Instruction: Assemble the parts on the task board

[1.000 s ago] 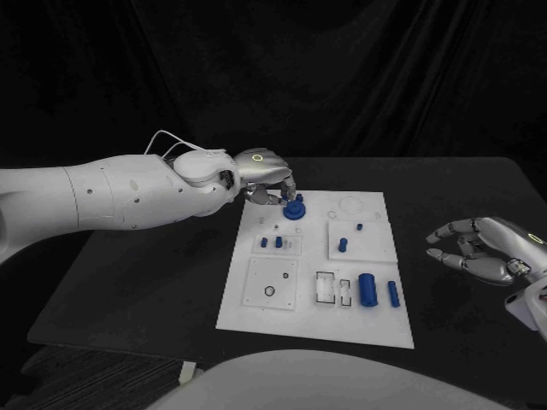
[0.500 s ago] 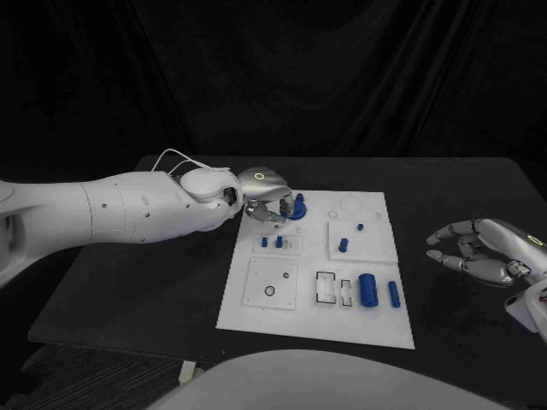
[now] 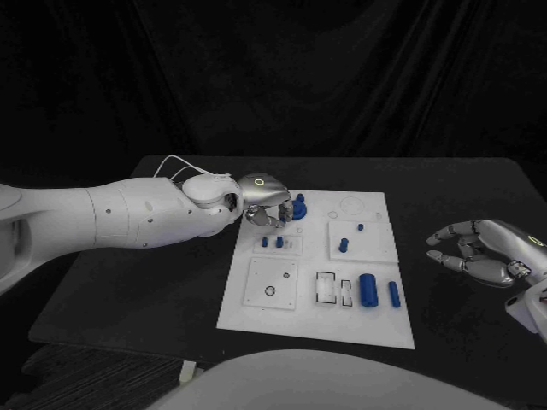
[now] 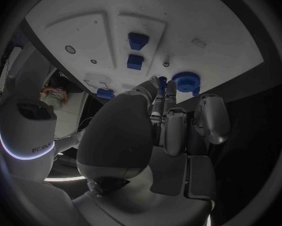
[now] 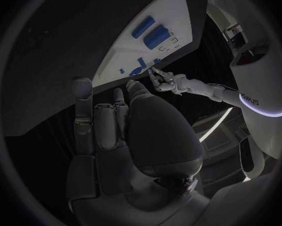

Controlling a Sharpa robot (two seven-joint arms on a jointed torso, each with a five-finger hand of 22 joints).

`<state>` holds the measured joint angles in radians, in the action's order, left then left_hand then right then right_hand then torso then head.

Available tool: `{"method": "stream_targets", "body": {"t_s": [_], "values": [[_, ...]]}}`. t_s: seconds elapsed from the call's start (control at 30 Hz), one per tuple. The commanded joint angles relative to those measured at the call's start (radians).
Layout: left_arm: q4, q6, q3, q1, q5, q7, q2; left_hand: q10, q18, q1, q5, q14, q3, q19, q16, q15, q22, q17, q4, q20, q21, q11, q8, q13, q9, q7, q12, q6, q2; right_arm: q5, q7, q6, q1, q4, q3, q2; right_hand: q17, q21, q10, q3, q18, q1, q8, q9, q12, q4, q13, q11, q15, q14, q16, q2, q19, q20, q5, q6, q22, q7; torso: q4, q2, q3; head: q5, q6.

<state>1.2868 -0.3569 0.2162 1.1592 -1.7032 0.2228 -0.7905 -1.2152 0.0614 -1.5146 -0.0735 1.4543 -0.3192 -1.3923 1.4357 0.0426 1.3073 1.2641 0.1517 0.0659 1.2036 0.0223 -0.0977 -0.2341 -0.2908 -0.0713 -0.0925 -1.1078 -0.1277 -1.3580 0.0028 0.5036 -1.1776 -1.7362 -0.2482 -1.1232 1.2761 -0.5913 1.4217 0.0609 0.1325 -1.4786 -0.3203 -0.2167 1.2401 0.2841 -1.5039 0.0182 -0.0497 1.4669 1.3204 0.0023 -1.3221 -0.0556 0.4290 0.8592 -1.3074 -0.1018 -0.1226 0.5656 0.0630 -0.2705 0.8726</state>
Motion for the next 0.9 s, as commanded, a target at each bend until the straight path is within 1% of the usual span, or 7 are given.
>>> {"method": "stream_targets", "body": {"t_s": [0.03,0.2,0.33,0.43,0.57,0.87,0.9], "values": [[0.004,-0.003,-0.001,-0.003,-0.001,-0.027,0.000,-0.005,0.015,-0.002,0.000,-0.007,-0.005,0.006,-0.004,0.001,0.160,-0.001,0.002,0.001,-0.005,0.002,0.006,0.001,0.002,-0.006,0.003,-0.004,-0.003,-0.001,-0.005,-0.003,0.002,-0.002,0.001,-0.002,-0.001,0.004,-0.001,0.004,0.014,-0.005,-0.004,0.002,-0.006,-0.001,0.206,-0.009,-0.004,0.023,-0.006,0.007,0.002,-0.002,0.000,0.005,-0.062,0.002,-0.0013,0.000,0.0002,0.000,0.000],[0.002,0.003,-0.001,-0.009,-0.001,-0.046,-0.001,-0.005,0.015,-0.001,0.002,-0.008,-0.005,0.007,-0.004,0.000,0.160,-0.003,0.003,0.001,-0.006,0.003,0.007,0.002,0.002,-0.006,0.005,-0.003,-0.004,-0.001,-0.005,-0.002,0.002,-0.001,0.001,-0.002,0.000,0.004,-0.002,0.004,0.014,-0.003,-0.004,0.002,-0.006,0.000,0.207,-0.008,-0.004,0.023,-0.005,0.007,0.002,-0.002,-0.001,0.005,-0.063,0.002,0.0007,-0.001,0.0008,0.002,0.000],[0.000,0.006,-0.001,-0.012,-0.001,-0.051,-0.001,-0.004,0.015,0.000,0.002,-0.008,-0.005,0.006,-0.005,0.000,0.161,-0.003,0.003,0.001,-0.005,0.003,0.007,0.003,0.002,-0.006,0.006,-0.003,-0.005,-0.001,-0.006,-0.002,0.002,0.000,0.001,-0.002,0.000,0.004,-0.002,0.004,0.014,-0.003,-0.004,0.002,-0.006,0.000,0.207,-0.008,-0.004,0.023,-0.005,0.007,0.002,-0.002,-0.001,0.005,-0.063,0.002,-0.0010,-0.001,-0.0002,0.002,0.000],[-0.001,0.009,-0.001,-0.015,-0.001,-0.055,0.000,-0.003,0.015,0.000,0.002,-0.008,-0.005,0.006,-0.005,0.000,0.161,-0.003,0.003,0.001,-0.005,0.003,0.007,0.003,0.003,-0.006,0.007,-0.003,-0.005,-0.001,-0.006,-0.003,0.002,0.000,0.001,-0.002,0.000,0.004,-0.002,0.004,0.014,-0.003,-0.004,0.002,-0.006,0.000,0.207,-0.008,-0.004,0.023,-0.005,0.007,0.002,-0.002,-0.001,0.005,-0.063,0.002,-0.0002,-0.001,-0.0002,0.003,0.000],[-0.002,0.012,-0.001,-0.017,-0.001,-0.058,-0.001,-0.003,0.015,0.000,0.000,-0.009,-0.005,0.006,-0.006,0.000,0.161,-0.005,0.003,0.002,-0.005,0.004,0.007,0.004,0.002,-0.006,0.009,-0.004,-0.005,-0.001,-0.006,-0.003,0.002,0.001,0.001,-0.002,0.000,0.004,-0.002,0.004,0.014,-0.002,-0.005,0.002,-0.007,0.001,0.207,-0.008,-0.004,0.023,-0.006,0.008,0.002,-0.002,-0.002,0.005,-0.063,0.001,-0.0008,0.000,-0.0007,0.002,0.000],[0.001,0.021,-0.001,-0.019,-0.001,-0.062,-0.008,-0.003,0.015,0.004,0.000,-0.010,-0.004,0.007,-0.006,0.000,0.161,-0.006,0.005,0.002,-0.006,0.005,0.007,0.006,0.002,-0.007,0.011,-0.007,-0.007,-0.001,-0.007,-0.005,0.003,0.003,0.001,0.001,0.000,0.004,-0.002,0.004,0.014,-0.002,-0.005,0.002,-0.007,0.001,0.207,-0.008,-0.004,0.023,-0.006,0.008,0.002,-0.002,-0.002,0.005,-0.063,0.001,0.0015,0.000,0.0003,0.001,0.000],[0.001,0.023,-0.001,-0.020,-0.001,-0.062,-0.009,-0.003,0.015,0.005,0.000,-0.010,-0.004,0.007,-0.006,0.000,0.161,-0.006,0.006,0.002,-0.005,0.005,0.007,0.006,0.002,-0.007,0.011,-0.007,-0.006,-0.001,-0.007,-0.005,0.003,0.004,0.001,0.002,0.000,0.004,-0.002,0.004,0.014,-0.002,-0.005,0.002,-0.007,0.001,0.207,-0.008,-0.004,0.023,-0.006,0.008,0.002,-0.002,-0.002,0.005,-0.063,0.001,0.0009,0.000,0.0001,-0.001,0.000]]}}
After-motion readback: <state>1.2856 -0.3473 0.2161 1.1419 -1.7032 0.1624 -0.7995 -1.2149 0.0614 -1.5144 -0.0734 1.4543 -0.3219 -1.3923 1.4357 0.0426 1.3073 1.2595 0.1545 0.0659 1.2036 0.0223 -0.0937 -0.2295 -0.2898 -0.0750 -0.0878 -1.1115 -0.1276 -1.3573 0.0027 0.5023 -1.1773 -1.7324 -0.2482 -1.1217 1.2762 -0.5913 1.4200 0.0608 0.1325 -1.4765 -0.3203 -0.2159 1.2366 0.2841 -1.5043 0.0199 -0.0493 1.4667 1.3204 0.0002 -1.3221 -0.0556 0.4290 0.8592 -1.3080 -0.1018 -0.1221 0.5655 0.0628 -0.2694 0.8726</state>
